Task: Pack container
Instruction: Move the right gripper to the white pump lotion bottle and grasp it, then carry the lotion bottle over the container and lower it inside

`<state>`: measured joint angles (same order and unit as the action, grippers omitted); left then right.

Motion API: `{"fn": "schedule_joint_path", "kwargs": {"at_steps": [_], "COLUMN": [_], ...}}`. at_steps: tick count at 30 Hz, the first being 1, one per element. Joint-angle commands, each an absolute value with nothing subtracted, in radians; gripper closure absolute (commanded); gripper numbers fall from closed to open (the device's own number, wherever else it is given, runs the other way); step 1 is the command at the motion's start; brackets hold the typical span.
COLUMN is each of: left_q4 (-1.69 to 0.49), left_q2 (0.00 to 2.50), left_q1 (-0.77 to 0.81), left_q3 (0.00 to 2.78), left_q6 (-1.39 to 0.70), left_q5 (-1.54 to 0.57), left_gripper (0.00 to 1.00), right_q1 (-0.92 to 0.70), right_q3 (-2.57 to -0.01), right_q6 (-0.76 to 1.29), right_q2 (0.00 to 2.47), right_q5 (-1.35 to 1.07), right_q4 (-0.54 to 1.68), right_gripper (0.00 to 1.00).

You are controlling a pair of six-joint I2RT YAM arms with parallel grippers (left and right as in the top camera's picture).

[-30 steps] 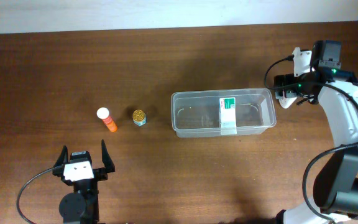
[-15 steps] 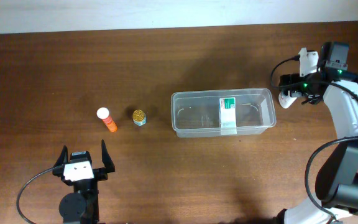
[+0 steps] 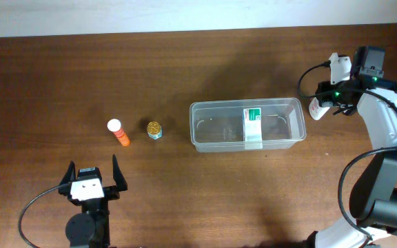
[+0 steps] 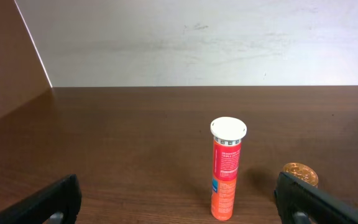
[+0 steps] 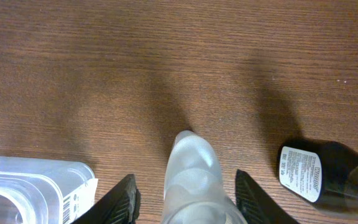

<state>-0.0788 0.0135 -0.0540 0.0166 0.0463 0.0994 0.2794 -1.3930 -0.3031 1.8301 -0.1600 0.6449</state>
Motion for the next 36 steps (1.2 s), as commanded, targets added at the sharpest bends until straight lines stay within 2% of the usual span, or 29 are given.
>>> {"fn": "schedule_joint_path", "kwargs": {"at_steps": [1,3,9,20,27,36], "left_q4": [-0.076,-0.076,-0.076,-0.076,-0.076,-0.076], "left_q2": [0.005,0.005,0.005,0.005,0.005,0.005], "left_q1": [-0.061,-0.061,-0.061,-0.061,-0.061,-0.061], "left_q3": [0.009,0.009,0.009,0.009,0.009,0.009], "left_q6": [0.062,0.062,0.062,0.062,0.062,0.062], "left_q5": [0.083,0.083,0.083,0.082,0.082,0.083], "left_gripper": [0.01,0.01,0.01,0.01,0.01,0.01], "right_q1": [0.283,0.283,0.283,0.283,0.283,0.281], "right_q3": [-1.406,-1.406,-1.407,-1.426,-1.602,-1.840], "right_q6": [-0.307,-0.307,-0.299,-0.278,-0.271,-0.139], "right_q2": [1.841,1.841,1.841,1.841,1.841,1.810], "right_q5": [-0.173,-0.173,-0.172,-0.168,-0.166,-0.179], "right_q4": [0.638,0.638,0.639,0.673,0.860,1.164], "right_gripper": [0.56,0.56,0.67,0.81,0.85,0.86]}}
